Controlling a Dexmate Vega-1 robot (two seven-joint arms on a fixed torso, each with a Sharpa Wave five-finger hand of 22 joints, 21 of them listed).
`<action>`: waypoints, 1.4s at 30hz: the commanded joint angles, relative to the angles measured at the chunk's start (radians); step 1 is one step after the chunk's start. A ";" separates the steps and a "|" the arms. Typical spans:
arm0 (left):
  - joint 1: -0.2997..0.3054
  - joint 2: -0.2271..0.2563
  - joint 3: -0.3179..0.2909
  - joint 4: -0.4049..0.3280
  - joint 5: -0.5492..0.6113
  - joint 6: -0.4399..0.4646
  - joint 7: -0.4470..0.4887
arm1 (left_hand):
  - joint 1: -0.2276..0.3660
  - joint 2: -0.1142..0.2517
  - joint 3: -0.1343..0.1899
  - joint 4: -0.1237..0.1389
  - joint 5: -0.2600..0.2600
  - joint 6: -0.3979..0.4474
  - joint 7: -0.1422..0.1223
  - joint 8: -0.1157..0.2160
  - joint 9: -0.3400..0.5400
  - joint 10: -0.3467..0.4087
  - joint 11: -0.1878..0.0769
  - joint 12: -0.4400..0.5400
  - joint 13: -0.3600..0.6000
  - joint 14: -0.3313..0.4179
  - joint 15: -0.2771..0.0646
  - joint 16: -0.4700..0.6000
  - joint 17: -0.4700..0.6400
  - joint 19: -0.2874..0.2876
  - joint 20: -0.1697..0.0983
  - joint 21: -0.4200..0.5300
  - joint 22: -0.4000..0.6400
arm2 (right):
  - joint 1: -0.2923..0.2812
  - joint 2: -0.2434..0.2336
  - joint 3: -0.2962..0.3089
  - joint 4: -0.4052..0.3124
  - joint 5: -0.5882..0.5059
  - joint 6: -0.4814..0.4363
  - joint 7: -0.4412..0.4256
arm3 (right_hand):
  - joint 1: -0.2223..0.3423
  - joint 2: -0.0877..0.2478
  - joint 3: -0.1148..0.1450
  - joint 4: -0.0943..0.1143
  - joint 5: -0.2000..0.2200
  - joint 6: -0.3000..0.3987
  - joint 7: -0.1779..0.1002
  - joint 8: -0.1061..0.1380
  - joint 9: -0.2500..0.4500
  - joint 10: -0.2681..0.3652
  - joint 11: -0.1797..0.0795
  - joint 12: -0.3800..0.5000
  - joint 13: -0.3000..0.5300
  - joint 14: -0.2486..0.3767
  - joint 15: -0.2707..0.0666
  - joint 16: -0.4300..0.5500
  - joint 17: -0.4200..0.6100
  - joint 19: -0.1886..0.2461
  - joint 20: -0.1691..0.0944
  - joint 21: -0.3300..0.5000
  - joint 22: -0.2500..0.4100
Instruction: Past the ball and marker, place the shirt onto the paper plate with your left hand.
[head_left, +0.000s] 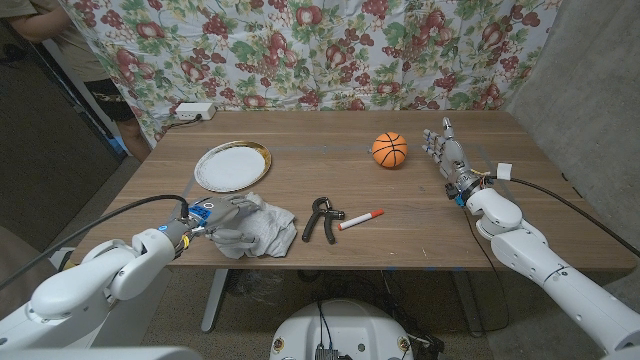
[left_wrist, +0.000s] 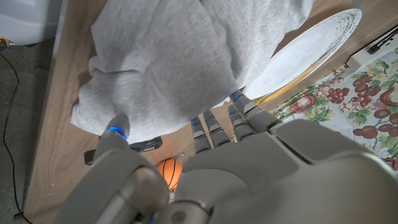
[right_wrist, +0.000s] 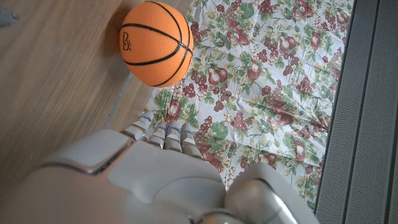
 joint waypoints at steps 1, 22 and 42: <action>-0.004 0.014 0.017 0.007 -0.007 0.010 -0.005 | 0.016 -0.003 -0.002 0.002 0.009 0.016 -0.003 0.009 0.003 0.011 0.000 0.006 0.001 0.009 -0.172 -0.004 0.003 0.008 -0.076 0.001 0.003 | 0.002 0.000 -0.001 -0.002 0.003 -0.007 0.002 | 0.006 0.015 -0.002 -0.001 0.003 0.012 -0.002 0.004 0.005 -0.001 0.000 0.006 0.005 -0.004 -0.002 0.003 0.002 -0.001 -0.001 -0.005 0.002; -0.050 0.059 0.081 0.034 -0.038 0.026 0.020 | 0.034 -0.003 -0.007 0.002 0.009 0.032 -0.003 0.010 0.002 0.035 0.006 0.013 0.001 0.024 -0.168 -0.003 0.003 0.015 -0.068 0.002 0.004 | 0.002 -0.005 0.003 -0.006 0.001 -0.004 0.002 | 0.007 0.016 -0.002 -0.001 0.003 0.013 -0.003 0.003 0.006 -0.001 0.000 0.006 0.005 -0.003 -0.003 0.003 0.002 -0.001 0.000 -0.005 0.002; -0.044 0.096 0.099 0.033 -0.063 0.052 0.025 | 0.055 -0.002 -0.017 0.005 0.006 0.092 0.000 0.026 0.001 0.075 0.013 0.022 0.001 0.063 -0.167 0.002 0.003 0.030 -0.053 0.004 0.004 | 0.004 -0.008 0.001 -0.009 0.002 -0.008 0.009 | 0.007 0.016 -0.002 -0.001 0.003 0.012 -0.003 0.002 0.006 -0.001 -0.002 0.006 0.005 -0.003 -0.002 0.003 0.002 -0.003 0.004 -0.005 0.002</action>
